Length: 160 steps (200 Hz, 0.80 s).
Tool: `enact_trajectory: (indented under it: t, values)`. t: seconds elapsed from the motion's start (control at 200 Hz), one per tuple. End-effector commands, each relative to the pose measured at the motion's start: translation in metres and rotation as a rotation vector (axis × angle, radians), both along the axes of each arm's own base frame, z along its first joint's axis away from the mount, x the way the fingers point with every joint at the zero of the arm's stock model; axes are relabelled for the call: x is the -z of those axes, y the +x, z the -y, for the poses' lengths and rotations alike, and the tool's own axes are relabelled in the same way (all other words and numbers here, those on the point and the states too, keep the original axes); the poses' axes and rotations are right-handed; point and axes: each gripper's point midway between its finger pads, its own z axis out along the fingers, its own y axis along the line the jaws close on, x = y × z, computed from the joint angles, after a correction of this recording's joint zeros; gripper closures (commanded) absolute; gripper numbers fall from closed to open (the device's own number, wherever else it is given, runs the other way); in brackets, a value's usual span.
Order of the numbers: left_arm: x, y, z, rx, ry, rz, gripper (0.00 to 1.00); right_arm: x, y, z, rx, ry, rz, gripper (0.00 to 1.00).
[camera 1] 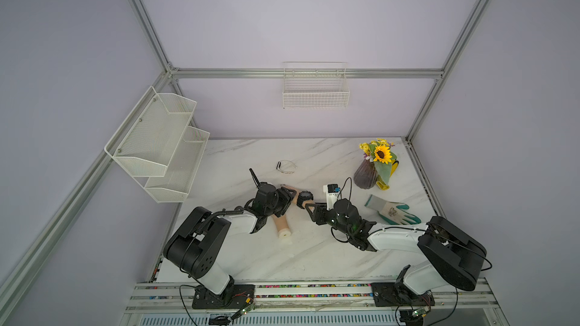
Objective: Take off the watch
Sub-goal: Place the hand at the center of the board.
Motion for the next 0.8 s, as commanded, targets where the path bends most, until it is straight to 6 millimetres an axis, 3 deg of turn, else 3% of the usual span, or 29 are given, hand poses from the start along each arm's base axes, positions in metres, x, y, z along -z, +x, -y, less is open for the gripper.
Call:
enact_trajectory:
  t: [0.0, 0.125, 0.215, 0.275, 0.35, 0.525, 0.715, 0.795]
  values:
    - [-0.023, 0.013, 0.006, -0.011, -0.066, 0.058, 0.54, -0.019, -0.009, -0.021, -0.084, 0.088, 0.033, 1.00]
    - [-0.028, 0.016, 0.004, -0.004, -0.014, 0.073, 0.75, -0.011, -0.014, -0.026, -0.117, 0.082, 0.011, 0.95]
    - [-0.034, 0.018, 0.005, 0.026, 0.042, 0.095, 0.93, -0.013, -0.016, -0.026, -0.116, 0.078, 0.009, 0.77]
    - [-0.036, 0.020, 0.004, 0.048, 0.090, 0.099, 1.00, -0.018, -0.013, -0.019, -0.080, 0.072, 0.018, 0.64]
    - [-0.038, 0.021, 0.001, 0.063, 0.167, 0.091, 1.00, -0.030, -0.010, -0.006, -0.017, 0.073, 0.042, 0.53]
    - [-0.041, 0.021, -0.002, 0.093, 0.314, 0.073, 1.00, -0.046, -0.008, 0.015, 0.073, 0.058, 0.095, 0.40]
    - [-0.049, 0.023, -0.001, 0.121, 0.431, 0.066, 1.00, -0.061, -0.017, 0.010, 0.052, -0.003, 0.183, 0.18]
    - [-0.051, 0.022, 0.002, 0.142, 0.464, 0.056, 1.00, -0.057, -0.019, 0.005, 0.017, -0.024, 0.198, 0.17]
